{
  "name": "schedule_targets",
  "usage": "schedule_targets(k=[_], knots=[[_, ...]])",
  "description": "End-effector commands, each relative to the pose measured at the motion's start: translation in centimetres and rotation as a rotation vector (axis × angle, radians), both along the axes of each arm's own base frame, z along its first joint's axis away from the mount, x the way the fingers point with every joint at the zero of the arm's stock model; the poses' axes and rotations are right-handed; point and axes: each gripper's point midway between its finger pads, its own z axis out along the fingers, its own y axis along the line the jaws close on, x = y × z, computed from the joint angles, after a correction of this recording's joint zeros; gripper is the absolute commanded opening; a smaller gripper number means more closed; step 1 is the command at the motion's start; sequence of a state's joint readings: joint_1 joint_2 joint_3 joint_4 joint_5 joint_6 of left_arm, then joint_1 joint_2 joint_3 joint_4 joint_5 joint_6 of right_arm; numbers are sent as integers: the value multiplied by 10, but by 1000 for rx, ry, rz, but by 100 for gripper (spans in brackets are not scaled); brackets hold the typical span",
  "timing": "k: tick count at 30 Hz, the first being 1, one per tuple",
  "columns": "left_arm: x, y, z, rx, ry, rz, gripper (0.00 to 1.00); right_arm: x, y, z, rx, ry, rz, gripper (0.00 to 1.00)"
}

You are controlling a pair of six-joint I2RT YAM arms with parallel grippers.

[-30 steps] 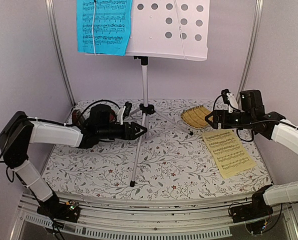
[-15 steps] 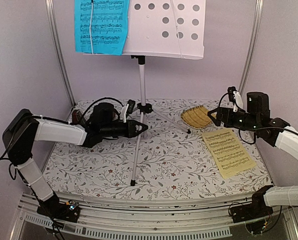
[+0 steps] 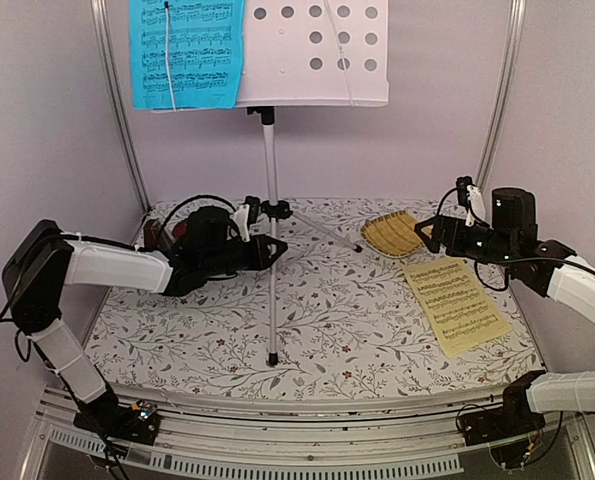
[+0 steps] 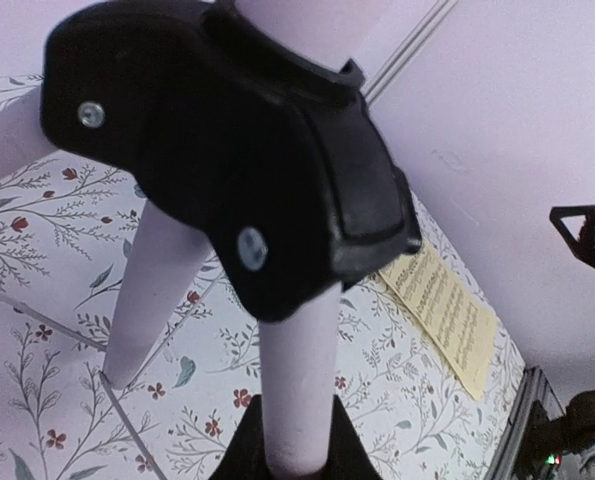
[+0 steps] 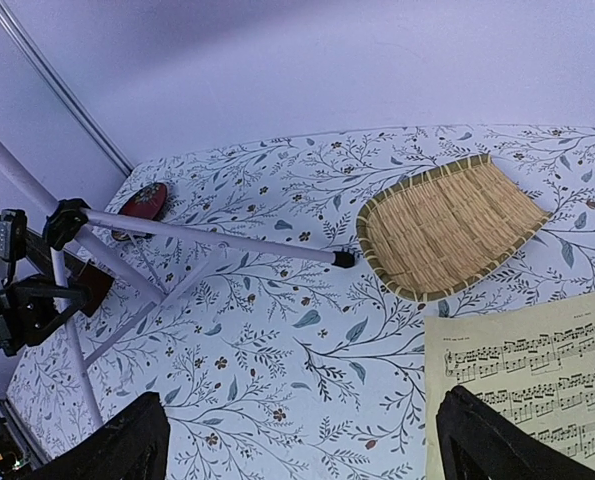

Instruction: Pack up the instrument practice props

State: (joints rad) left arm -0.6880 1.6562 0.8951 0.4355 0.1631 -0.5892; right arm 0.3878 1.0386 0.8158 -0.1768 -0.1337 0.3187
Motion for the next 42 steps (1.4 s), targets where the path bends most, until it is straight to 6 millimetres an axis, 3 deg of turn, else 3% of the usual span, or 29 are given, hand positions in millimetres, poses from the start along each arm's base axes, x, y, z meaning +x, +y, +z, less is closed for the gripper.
schedule_targets(k=[1,14,16,18,20,23,27,35,38,42], knots=[[28,-4,15,-84,-6,208,0,0,-7,5,13,-22,-33,95],[29,-50,3,-113,42,338,0,-11,-13,12,16,-45,-41,95],[27,-55,9,-135,27,310,18,-14,-12,18,31,-55,-29,95],[24,-56,16,-130,8,281,49,-18,-10,28,52,-72,-14,95],[19,-53,26,-119,-19,258,71,-22,-6,39,73,-90,13,95],[8,-35,53,-113,-86,253,83,-34,11,61,126,-112,129,92],[-10,4,79,-105,-159,235,90,-57,45,94,184,-154,302,89],[-37,68,112,-48,-194,9,91,-98,118,170,224,-276,621,82],[-48,83,135,-15,-239,-29,91,-107,145,198,226,-320,705,78],[-58,106,176,-53,-306,-55,91,-102,177,229,231,-362,768,75]])
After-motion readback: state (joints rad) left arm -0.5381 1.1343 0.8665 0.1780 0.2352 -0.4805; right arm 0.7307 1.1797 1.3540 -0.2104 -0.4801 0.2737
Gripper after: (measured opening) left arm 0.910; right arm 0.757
